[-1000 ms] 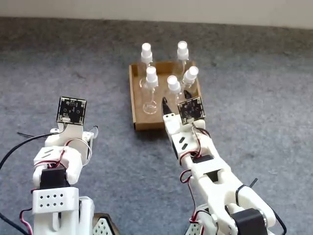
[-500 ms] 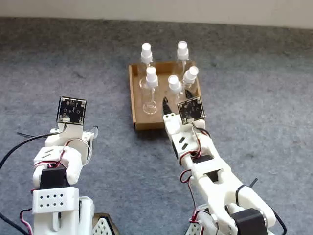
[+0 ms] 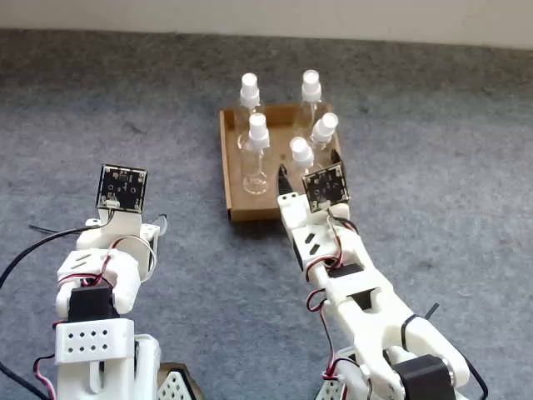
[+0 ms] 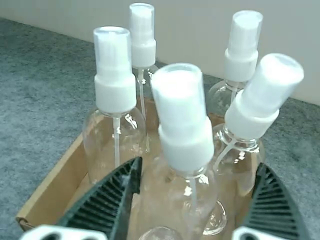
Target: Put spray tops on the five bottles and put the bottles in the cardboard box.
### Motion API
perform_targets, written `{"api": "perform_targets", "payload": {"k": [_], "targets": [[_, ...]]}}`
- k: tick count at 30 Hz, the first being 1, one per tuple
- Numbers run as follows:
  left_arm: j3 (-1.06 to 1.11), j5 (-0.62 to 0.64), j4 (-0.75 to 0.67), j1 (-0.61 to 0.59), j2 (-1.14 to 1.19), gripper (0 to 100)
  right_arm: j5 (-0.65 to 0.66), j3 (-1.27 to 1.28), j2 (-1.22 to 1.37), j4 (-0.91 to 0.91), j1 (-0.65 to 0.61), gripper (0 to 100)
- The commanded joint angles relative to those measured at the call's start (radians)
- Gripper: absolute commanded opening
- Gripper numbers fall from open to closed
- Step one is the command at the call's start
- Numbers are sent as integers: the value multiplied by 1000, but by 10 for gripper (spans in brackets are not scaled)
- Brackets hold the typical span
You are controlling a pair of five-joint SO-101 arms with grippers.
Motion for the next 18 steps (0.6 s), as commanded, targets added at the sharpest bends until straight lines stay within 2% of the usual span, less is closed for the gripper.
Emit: {"api": "perform_targets", "payload": {"k": [1, 6, 14, 18], "targets": [[-4, 11, -20, -10, 7, 210, 14, -56, -8, -21, -1, 283], [-2, 11, -21, -10, 7, 210, 14, -56, -8, -16, -1, 283], [12, 9, -25, -10, 7, 210, 14, -163, -18, 160, -1, 283], [12, 9, -25, -10, 7, 210, 14, -188, -114, 260, -5, 283]]}}
